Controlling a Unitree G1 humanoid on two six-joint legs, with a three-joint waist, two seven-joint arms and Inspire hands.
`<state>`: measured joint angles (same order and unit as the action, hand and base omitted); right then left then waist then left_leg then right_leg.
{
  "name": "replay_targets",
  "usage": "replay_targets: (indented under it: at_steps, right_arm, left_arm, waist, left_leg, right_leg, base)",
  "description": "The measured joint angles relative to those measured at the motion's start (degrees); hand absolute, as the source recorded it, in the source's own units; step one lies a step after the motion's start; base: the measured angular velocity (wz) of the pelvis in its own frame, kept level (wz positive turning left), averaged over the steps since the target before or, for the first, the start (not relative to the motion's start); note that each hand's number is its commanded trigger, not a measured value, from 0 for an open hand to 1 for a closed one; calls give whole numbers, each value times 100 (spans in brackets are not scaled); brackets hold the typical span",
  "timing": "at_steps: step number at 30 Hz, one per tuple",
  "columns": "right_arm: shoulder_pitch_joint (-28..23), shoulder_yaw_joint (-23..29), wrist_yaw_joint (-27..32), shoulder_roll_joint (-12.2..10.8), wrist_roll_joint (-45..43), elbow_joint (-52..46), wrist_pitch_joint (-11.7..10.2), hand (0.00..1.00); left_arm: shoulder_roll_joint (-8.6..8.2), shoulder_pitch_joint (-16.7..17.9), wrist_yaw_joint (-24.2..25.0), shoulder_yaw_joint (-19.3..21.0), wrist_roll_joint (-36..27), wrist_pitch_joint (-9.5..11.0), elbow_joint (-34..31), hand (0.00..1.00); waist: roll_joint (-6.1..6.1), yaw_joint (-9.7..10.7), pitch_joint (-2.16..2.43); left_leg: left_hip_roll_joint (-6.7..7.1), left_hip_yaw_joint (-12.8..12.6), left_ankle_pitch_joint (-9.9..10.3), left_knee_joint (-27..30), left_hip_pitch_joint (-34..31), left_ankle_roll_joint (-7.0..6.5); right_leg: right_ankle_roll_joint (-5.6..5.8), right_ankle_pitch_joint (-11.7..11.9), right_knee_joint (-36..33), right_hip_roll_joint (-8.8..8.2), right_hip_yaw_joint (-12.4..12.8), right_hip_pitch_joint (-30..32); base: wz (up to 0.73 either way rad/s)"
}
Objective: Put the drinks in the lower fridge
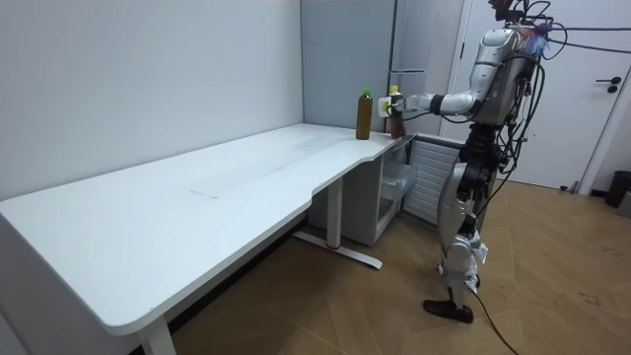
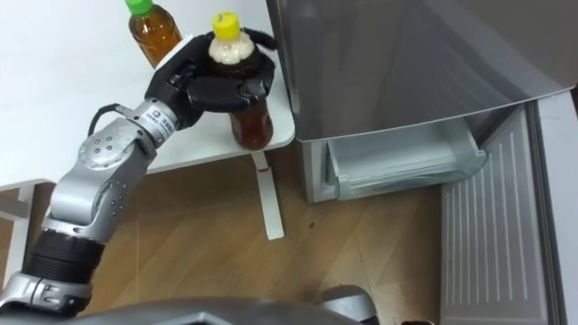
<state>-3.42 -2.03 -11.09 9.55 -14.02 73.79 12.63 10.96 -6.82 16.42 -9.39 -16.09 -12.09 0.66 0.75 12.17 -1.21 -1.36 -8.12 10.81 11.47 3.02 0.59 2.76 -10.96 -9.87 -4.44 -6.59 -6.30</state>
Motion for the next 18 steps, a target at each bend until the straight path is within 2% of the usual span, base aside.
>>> replay_targets:
  at_steps: [10, 18]
  right_arm:
    - [14, -14, -36, -9, -31, -25, 3, 0]
    - [37, -63, -67, -11, -37, -38, 3, 0]
  left_arm:
    - [0, -1, -126, 2, 2, -1, 0, 100]
    - [-7, -1, -222, -5, 11, -66, -45, 100]
  waist:
    - [-143, -25, 72]
    - [-114, -166, 92]
  left_leg:
    - [0, -40, 0, 6, -32, 0]
    - [-6, -39, 0, 13, -62, 0]
  right_leg:
    - [3, -2, 12, 0, 47, 56]
    - [3, -2, 10, 5, 38, 77]
  base:
    - [-2]
    - [0]
